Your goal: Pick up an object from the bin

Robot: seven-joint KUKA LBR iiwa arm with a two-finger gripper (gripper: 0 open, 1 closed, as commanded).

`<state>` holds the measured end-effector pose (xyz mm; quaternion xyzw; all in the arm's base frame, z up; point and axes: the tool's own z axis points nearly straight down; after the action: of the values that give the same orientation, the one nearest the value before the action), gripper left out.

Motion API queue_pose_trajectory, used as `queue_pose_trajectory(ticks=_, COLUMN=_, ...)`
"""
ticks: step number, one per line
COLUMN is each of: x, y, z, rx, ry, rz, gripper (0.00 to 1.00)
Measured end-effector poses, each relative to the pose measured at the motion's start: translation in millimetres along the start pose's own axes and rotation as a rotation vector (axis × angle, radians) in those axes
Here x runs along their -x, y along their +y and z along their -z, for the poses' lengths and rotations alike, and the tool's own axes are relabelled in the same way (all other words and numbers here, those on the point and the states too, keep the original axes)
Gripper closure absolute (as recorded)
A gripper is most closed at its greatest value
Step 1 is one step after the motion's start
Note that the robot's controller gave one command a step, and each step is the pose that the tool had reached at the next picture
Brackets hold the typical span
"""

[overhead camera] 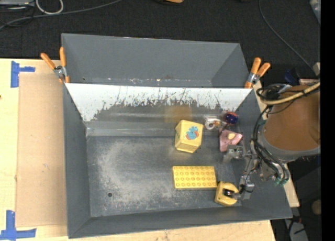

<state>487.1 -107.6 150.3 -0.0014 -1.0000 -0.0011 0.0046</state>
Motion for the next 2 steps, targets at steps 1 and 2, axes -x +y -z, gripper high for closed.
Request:
queue_pose_trajectory(ticks=1, x=2.2, y=1, z=3, rx=-0.002, ry=-0.008, rz=0.004, gripper=0.0)
queue_pose_trajectory(ticks=2, x=48.9, y=66, z=-84, rx=0.001, ry=-0.003, rz=-0.004, gripper=0.0)
